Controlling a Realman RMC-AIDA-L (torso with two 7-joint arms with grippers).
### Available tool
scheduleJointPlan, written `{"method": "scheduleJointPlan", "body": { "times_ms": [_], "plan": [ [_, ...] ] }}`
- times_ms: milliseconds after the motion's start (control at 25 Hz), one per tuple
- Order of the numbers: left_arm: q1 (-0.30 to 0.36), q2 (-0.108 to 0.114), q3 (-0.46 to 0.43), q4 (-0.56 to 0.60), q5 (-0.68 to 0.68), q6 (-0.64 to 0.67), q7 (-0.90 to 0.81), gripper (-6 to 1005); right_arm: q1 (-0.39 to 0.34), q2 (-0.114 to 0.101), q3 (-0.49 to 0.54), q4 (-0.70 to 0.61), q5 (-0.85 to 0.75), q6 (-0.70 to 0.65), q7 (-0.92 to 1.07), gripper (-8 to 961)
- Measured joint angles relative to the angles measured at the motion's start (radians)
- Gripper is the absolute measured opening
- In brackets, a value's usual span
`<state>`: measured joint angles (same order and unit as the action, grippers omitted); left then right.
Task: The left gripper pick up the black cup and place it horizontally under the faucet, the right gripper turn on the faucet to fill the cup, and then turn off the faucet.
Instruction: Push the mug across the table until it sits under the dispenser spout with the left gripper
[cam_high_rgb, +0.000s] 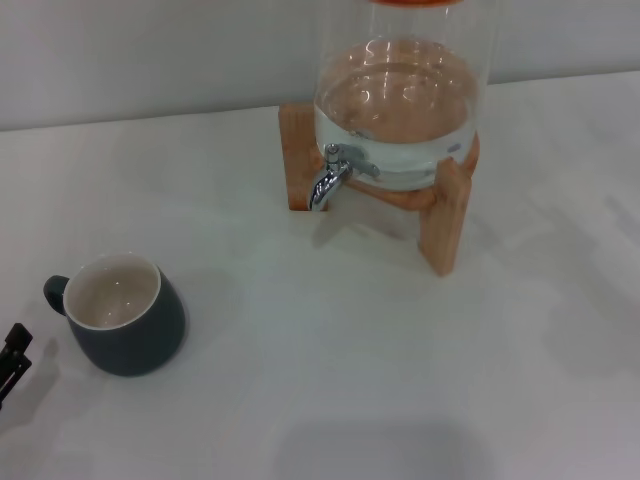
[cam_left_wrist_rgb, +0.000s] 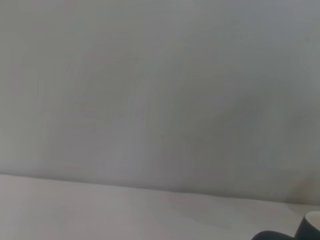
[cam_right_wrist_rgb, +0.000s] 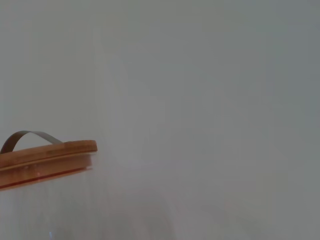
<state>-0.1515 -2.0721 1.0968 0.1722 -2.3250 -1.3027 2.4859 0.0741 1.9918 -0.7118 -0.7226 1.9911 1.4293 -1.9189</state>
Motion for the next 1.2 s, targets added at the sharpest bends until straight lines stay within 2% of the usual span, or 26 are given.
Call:
{"method": "scheduleJointPlan", "body": {
  "times_ms": [640, 1200],
  "plan": [
    [-0.038, 0.003, 0.0, 0.003, 0.003, 0.068, -0.004, 865, -0.008, 0.005, 0.0, 0.0, 0.0, 0.011, 0.0, 692],
    [-0.122, 0.0, 0.002, 0.003, 0.061, 0.181, -0.004, 864, -0.014, 0.005, 0.0, 0.0, 0.007, 0.011, 0.0, 692]
  ]
}}
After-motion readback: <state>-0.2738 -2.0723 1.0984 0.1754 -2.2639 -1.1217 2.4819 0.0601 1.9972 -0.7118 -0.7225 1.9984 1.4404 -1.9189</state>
